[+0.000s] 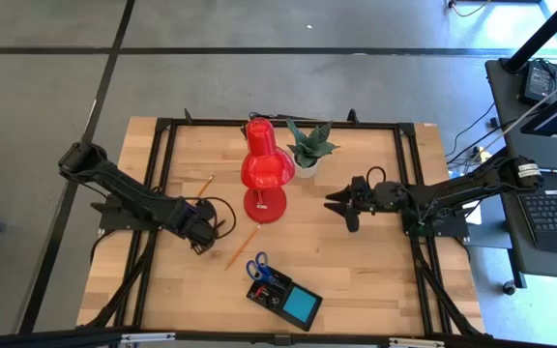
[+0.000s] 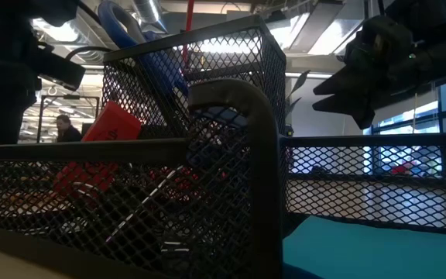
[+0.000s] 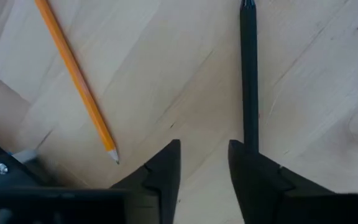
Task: Pick and place office supplies into organizer
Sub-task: Put the black pen into the black desk organizer
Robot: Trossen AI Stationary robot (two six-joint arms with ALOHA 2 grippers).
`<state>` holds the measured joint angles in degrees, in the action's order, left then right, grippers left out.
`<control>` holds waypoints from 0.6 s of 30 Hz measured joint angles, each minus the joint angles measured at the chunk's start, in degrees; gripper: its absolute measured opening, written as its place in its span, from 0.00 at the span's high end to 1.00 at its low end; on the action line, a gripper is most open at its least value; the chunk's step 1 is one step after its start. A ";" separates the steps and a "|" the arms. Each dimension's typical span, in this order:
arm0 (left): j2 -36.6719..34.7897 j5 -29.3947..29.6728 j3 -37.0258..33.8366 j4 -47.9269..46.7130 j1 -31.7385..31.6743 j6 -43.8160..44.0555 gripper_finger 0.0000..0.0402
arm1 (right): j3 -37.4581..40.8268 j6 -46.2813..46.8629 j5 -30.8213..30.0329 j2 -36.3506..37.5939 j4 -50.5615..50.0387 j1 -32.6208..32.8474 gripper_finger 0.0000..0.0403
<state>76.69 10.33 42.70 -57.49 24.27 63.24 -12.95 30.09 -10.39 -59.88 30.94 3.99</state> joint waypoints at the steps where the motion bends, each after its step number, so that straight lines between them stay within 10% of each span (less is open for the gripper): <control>1: 0.00 0.02 0.00 0.20 0.11 0.00 0.66 | 0.00 -0.04 0.00 0.00 0.16 0.20 0.59; 18: 0.02 -3.69 0.00 2.86 3.80 7.60 0.54 | 0.00 -0.39 0.00 0.00 0.16 0.35 0.59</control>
<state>76.71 6.63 42.70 -54.63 28.07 70.85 -12.95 29.69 -10.39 -59.88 31.10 4.34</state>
